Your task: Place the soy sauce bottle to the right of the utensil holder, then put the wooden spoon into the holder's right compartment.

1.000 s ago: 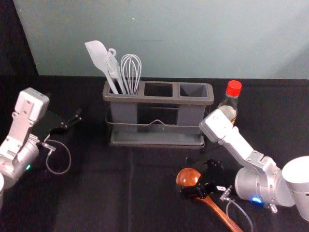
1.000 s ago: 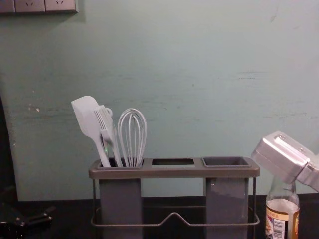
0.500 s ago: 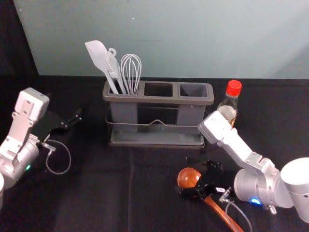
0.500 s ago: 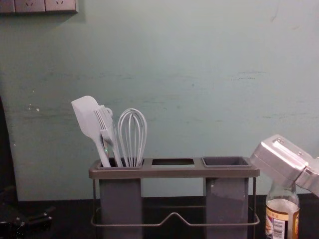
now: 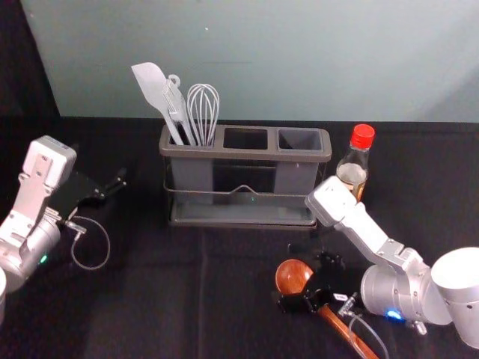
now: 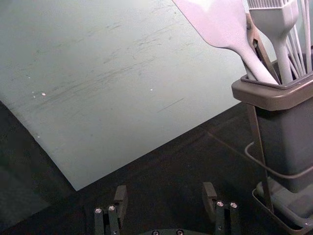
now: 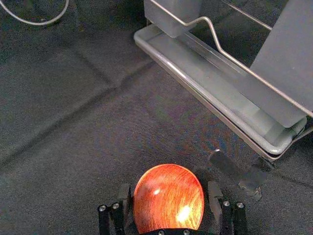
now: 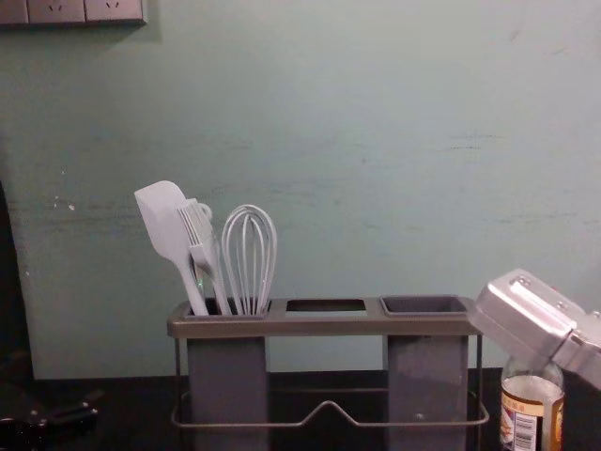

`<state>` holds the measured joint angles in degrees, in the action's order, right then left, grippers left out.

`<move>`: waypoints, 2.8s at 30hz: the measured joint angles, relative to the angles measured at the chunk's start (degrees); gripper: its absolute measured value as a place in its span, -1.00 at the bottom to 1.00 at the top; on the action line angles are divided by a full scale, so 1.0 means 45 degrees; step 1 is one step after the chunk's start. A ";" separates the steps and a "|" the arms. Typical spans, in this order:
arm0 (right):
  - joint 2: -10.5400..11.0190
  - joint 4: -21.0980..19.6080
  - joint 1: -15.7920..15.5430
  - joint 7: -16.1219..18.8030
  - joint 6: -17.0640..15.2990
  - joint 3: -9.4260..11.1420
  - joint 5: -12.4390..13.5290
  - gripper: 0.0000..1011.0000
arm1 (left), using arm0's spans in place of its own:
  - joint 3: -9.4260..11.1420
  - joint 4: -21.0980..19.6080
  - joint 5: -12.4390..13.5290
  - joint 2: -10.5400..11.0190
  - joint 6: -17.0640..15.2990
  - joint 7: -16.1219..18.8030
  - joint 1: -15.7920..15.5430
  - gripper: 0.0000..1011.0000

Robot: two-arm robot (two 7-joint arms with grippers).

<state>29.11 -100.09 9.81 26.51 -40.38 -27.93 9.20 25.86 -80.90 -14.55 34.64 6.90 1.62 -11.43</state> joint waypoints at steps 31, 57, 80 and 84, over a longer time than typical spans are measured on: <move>-0.0053 0.0058 -0.0040 -0.0043 0.0054 0.0036 0.0006 0.66 | 0.0000 0.0000 0.0000 0.0000 0.0001 0.0000 0.0001 0.99; -0.0455 -0.2595 -0.1831 -0.0758 0.7405 0.3141 0.2523 0.66 | -0.0001 0.0000 0.0000 0.0000 0.0000 0.0000 0.0000 0.99; -0.3158 0.2076 0.2652 -0.1735 1.0142 0.2139 0.1206 0.66 | 0.0000 0.0000 0.0000 0.0000 0.0000 0.0001 0.0001 0.99; -0.3502 0.2921 0.3332 -0.1849 1.0236 0.1991 0.0873 0.67 | -0.0001 0.0000 0.0000 0.0000 0.0000 0.0000 0.0001 0.99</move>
<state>13.35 -86.94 24.81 18.19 5.68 -18.98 13.13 25.86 -80.90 -14.55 34.65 6.91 1.62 -11.43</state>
